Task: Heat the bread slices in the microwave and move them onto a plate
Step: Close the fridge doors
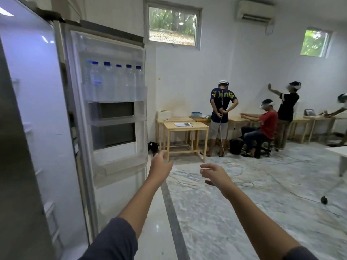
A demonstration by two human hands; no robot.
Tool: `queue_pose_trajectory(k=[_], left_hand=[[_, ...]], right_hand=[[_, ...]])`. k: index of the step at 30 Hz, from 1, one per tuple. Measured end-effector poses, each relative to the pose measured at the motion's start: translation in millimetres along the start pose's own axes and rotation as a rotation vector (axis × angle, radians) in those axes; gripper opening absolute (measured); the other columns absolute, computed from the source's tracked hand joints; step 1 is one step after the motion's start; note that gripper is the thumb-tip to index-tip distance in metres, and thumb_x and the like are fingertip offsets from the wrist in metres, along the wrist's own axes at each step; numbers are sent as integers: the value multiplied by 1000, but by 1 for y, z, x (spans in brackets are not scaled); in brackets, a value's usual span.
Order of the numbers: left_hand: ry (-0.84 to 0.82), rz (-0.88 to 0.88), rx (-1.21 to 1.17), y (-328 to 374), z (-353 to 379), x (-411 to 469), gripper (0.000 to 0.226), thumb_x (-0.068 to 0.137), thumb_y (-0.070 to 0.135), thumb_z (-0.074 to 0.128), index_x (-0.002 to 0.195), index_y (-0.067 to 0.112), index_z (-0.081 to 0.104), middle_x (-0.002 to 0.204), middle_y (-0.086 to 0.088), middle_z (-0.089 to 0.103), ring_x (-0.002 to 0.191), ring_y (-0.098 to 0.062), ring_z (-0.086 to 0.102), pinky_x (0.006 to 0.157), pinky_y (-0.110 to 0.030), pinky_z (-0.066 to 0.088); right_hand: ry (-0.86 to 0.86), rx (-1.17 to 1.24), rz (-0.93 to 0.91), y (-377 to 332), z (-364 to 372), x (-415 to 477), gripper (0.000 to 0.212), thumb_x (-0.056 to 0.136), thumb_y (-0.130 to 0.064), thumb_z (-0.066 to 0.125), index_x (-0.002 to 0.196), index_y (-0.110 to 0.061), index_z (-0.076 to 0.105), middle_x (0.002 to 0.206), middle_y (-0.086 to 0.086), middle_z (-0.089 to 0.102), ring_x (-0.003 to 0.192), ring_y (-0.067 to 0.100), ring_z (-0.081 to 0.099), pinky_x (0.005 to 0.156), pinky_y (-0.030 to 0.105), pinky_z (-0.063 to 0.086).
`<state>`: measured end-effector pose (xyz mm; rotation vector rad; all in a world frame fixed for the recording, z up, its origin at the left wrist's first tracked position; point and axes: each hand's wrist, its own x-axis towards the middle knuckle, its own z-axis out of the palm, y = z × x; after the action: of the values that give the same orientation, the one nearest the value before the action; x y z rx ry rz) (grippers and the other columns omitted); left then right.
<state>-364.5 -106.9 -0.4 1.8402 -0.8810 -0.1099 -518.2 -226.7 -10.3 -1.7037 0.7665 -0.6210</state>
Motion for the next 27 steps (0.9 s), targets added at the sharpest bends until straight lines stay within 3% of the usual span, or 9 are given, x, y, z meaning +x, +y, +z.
queue_pose_trajectory(k=[9, 15, 20, 24, 27], left_hand=[[-17, 1, -12, -28, 50, 169, 44, 89, 9, 53, 132, 8, 45, 134, -12, 46, 120, -22, 48, 87, -22, 34], [-36, 25, 80, -57, 93, 255, 45, 91, 11, 51, 135, 10, 42, 136, -11, 46, 133, -21, 32, 97, -23, 29], [47, 37, 120, -77, 118, 350, 42, 88, 7, 52, 129, 9, 46, 127, -11, 50, 114, -21, 47, 84, -21, 32], [162, 17, 199, -91, 124, 437, 43, 88, 10, 52, 131, 10, 45, 131, -11, 49, 119, -24, 47, 99, -31, 39], [225, 22, 367, -97, 122, 491, 49, 89, 11, 48, 137, 10, 38, 139, -10, 43, 129, -26, 38, 109, -36, 32]], right_hand=[[3, 24, 32, 1, 0, 169, 27, 91, -11, 55, 117, -9, 58, 116, 16, 59, 108, 26, 56, 92, 38, 46], [8, 28, 44, 18, -8, 273, 28, 91, -11, 53, 119, -8, 56, 118, 16, 58, 111, 28, 55, 94, 40, 46], [-83, 5, 9, 17, 1, 389, 29, 92, -9, 52, 120, -7, 56, 117, 14, 57, 111, 28, 54, 98, 43, 46], [-200, -36, -66, -1, 6, 495, 28, 93, -10, 49, 120, -8, 56, 116, 10, 57, 110, 25, 54, 97, 41, 46], [-284, -73, -107, -18, 12, 570, 31, 92, -11, 51, 123, -8, 55, 120, 12, 58, 110, 27, 56, 91, 38, 48]])
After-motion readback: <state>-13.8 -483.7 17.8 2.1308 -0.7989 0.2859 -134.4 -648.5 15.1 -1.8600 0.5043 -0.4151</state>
